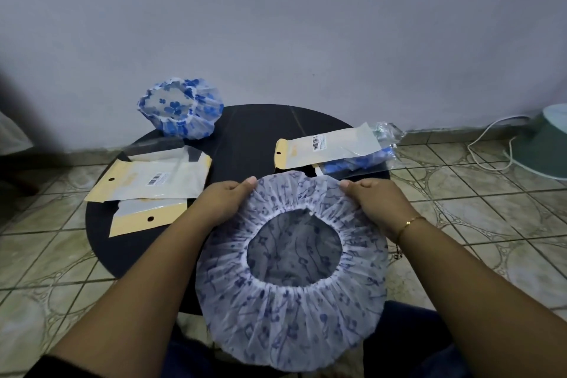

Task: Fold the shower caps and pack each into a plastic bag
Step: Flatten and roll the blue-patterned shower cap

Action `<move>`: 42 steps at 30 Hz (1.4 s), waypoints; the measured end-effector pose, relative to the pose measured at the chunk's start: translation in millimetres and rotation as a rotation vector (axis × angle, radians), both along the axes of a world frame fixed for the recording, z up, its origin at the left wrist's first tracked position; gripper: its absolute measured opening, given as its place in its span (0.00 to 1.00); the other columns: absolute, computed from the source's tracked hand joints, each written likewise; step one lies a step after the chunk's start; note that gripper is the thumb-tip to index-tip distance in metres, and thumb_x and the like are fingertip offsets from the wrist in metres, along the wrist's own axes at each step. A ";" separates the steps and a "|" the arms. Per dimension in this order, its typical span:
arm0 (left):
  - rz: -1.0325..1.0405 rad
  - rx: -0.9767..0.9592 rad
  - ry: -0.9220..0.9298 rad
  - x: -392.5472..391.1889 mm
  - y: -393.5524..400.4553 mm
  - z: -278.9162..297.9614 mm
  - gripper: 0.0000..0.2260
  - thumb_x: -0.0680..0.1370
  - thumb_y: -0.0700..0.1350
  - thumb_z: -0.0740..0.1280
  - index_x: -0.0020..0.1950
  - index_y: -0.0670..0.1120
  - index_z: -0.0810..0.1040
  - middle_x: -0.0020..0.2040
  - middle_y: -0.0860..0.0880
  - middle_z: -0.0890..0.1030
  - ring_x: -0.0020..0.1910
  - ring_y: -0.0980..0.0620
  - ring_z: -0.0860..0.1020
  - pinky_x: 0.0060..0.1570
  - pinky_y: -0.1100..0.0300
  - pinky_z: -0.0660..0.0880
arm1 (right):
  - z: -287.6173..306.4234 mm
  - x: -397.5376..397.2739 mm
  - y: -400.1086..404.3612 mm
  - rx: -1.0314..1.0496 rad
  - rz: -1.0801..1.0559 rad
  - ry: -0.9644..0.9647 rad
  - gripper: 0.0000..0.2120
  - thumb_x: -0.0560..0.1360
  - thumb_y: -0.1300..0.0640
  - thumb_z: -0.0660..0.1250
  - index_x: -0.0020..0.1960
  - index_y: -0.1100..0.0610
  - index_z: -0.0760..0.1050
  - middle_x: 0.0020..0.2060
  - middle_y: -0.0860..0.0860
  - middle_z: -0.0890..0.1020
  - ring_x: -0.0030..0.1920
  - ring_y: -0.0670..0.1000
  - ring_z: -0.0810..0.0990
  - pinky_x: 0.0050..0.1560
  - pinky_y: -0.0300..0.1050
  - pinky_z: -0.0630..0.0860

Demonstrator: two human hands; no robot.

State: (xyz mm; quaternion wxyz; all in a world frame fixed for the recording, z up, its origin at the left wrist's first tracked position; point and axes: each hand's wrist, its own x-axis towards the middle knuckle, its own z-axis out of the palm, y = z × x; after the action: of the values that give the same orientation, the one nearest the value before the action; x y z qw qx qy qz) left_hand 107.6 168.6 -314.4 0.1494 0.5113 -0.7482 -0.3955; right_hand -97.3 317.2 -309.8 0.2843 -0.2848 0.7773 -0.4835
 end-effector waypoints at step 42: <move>-0.662 -0.402 -0.545 60.5 27.0 -20.0 0.55 0.49 0.85 0.47 0.69 0.63 0.33 0.72 0.60 0.32 0.70 0.60 0.33 0.71 0.55 0.38 | -0.1 -8.6 57.5 0.170 0.142 -0.277 0.06 0.73 0.59 0.69 0.45 0.60 0.73 0.28 0.53 0.81 0.26 0.50 0.78 0.29 0.42 0.72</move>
State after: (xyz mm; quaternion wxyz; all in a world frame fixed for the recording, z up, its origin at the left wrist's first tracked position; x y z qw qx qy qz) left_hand 168.2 195.6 -334.5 -0.0906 0.2915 -0.9446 -0.1208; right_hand -105.9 374.7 -309.9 0.4453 -0.2444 0.7467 -0.4295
